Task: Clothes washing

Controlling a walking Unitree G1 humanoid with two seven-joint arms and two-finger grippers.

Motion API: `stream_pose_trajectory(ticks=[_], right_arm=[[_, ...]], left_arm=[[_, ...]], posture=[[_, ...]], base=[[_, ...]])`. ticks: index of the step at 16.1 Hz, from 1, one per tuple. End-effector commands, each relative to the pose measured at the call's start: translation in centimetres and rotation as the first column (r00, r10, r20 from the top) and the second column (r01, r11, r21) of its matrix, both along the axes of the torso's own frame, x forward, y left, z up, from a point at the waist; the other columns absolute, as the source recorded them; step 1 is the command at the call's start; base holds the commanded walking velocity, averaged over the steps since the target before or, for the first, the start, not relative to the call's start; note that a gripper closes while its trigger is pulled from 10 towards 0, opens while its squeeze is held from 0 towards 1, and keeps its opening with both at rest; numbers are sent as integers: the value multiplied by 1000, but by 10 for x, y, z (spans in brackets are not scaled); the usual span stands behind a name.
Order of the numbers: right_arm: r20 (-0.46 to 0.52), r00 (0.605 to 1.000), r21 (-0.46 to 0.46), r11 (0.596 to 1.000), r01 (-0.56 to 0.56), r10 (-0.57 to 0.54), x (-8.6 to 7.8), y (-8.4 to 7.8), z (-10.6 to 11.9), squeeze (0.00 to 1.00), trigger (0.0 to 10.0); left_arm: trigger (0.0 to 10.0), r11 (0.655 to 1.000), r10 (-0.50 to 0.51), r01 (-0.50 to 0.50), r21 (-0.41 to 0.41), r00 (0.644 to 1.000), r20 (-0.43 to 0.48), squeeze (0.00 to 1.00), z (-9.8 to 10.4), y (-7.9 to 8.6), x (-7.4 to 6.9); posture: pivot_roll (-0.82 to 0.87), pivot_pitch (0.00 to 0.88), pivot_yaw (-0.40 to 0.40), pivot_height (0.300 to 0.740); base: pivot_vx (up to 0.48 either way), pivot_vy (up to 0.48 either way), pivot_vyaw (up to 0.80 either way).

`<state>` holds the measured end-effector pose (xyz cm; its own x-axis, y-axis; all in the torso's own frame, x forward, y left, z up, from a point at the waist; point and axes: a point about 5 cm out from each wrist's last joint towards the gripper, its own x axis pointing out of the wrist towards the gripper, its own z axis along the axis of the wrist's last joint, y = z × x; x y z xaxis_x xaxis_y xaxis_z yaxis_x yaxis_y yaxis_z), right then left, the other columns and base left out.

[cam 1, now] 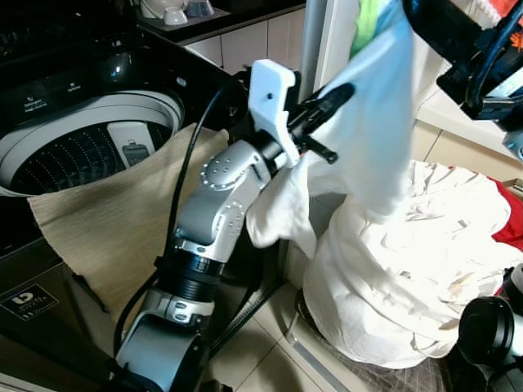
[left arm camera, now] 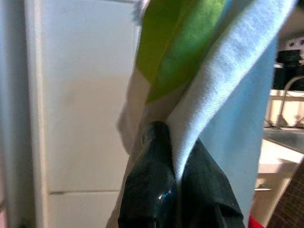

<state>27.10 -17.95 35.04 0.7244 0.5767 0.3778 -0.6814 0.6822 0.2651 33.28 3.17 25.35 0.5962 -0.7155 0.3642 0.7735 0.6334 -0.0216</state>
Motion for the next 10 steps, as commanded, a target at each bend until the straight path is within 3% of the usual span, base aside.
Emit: stream_pose_trajectory(ticks=[1,3,4,5,6,7,8,9,10], right_arm=[[21,1000,-5,1000,-2,2,-5,-2,3,1000,10000],[14,1000,-34,999,24,-23,-6,-3,0,1000,10000],[8,999,-50,998,38,-38,-6,-4,-2,949,10000],[-3,999,-79,996,52,-53,-6,-5,-5,0,10000],[-14,998,-123,991,55,-57,-7,-3,-10,0,10000],[-27,999,-189,982,29,-34,-11,5,-19,0,10000],[-35,999,-214,977,-7,-1,-12,15,-24,0,10000],[-35,999,-214,977,-7,-1,-12,15,-24,0,10000],[-41,999,-224,974,-38,29,-13,24,-27,0,10000]], left_arm=[[0,996,91,-91,-21,995,29,0,11,17,10],[0,978,209,-208,-21,976,61,0,23,43,23],[0,967,253,-253,-11,964,79,0,29,53,28],[0,944,328,-330,-5,937,118,0,42,70,34],[0,896,433,-445,13,879,201,0,64,96,40],[0,759,595,-651,12,701,393,0,115,144,40],[0,660,648,-752,-1,567,508,0,146,169,35],[0,660,648,-752,-1,567,508,0,146,169,35],[0,610,664,-792,3,513,544,0,156,179,34]], posture=[[-175,0,42,740],[-175,0,41,740],[-175,0,41,740],[-176,0,42,740],[-175,0,44,740],[-167,0,41,740],[-163,0,42,740],[-163,0,42,740],[-155,0,40,740]], base=[[0,0,0],[0,0,0],[0,0,0],[0,0,0],[0,0,0],[0,0,0],[0,0,0],[0,0,0],[0,0,0]])
